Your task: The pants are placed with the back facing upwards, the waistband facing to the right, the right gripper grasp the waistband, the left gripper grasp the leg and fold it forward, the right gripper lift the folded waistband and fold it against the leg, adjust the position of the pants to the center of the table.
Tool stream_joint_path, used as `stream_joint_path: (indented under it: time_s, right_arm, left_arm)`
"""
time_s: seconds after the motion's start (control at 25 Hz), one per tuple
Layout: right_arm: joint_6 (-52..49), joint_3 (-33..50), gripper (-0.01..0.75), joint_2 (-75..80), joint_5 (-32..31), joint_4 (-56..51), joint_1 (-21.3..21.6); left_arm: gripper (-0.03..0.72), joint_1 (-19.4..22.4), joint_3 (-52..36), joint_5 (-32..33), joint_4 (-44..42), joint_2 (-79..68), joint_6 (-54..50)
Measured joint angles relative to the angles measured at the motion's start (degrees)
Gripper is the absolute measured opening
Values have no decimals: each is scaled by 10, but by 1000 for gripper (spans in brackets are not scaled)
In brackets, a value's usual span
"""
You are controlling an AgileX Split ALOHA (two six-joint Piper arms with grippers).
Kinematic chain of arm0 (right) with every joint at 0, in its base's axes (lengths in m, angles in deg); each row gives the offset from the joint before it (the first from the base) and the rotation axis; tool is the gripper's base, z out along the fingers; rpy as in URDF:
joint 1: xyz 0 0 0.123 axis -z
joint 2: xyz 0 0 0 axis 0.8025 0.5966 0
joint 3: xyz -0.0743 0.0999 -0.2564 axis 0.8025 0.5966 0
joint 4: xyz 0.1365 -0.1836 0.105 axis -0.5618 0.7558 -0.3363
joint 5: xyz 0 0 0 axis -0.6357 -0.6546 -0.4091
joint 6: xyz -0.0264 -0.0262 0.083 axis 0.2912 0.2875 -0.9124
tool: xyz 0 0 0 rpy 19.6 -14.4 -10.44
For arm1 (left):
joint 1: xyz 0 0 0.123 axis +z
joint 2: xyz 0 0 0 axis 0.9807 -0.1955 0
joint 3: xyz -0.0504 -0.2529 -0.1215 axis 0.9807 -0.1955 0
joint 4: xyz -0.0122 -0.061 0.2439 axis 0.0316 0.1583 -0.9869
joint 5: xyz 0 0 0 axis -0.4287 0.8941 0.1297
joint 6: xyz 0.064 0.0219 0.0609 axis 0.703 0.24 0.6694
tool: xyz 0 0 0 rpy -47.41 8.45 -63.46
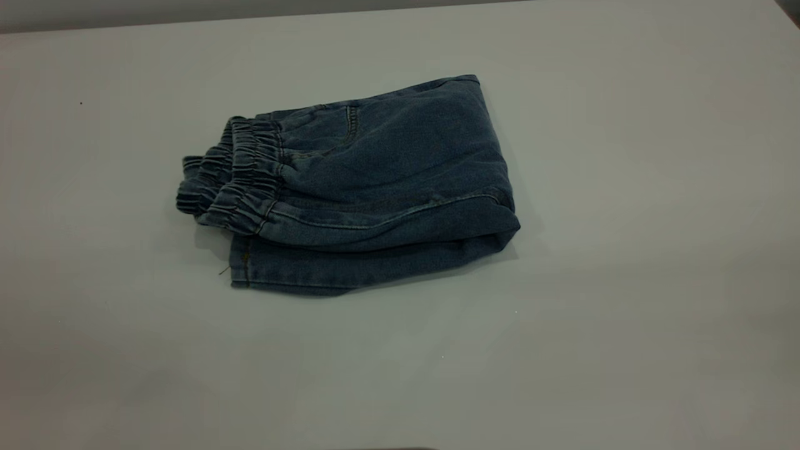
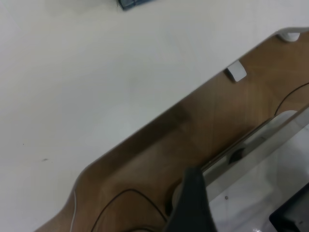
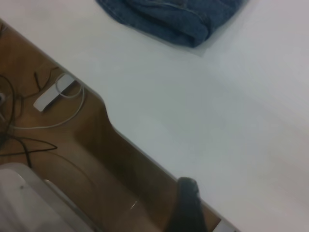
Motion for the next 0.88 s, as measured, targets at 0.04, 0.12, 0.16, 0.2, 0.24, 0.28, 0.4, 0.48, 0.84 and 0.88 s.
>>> stream_joint_path:
  time_s: [0.04, 0.12, 0.16, 0.2, 0.24, 0.28, 0.4, 0.48, 0.84, 0.88]
  right_arm:
    - [2, 0, 496, 0, 0, 0, 0]
    - [5, 0, 496, 0, 0, 0, 0]
    - [5, 0, 496, 0, 0, 0, 0]
    - [6, 0, 496, 0, 0, 0, 0]
    - [6, 0, 496, 0, 0, 0, 0]
    - [6, 0, 496, 0, 0, 0, 0]
    - [6, 0, 496, 0, 0, 0, 0]
    - [6, 0, 496, 0, 0, 0, 2]
    - [8, 0, 502, -8, 0, -13, 282]
    - [8, 0, 499, -17, 0, -13, 311]
  left_arm:
    - [536, 0, 0, 0, 0, 0, 0]
    - [536, 0, 0, 0, 0, 0, 0]
    - [536, 0, 0, 0, 0, 0, 0]
    - [536, 0, 0, 0, 0, 0, 0]
    - [536, 0, 0, 0, 0, 0, 0]
    - [536, 0, 0, 0, 0, 0, 0]
    - [536, 0, 0, 0, 0, 0, 0]
    - [536, 0, 0, 0, 0, 1, 0]
    - [535, 165, 0, 2, 2, 91, 1]
    - [535, 194, 0, 2, 2, 107, 1]
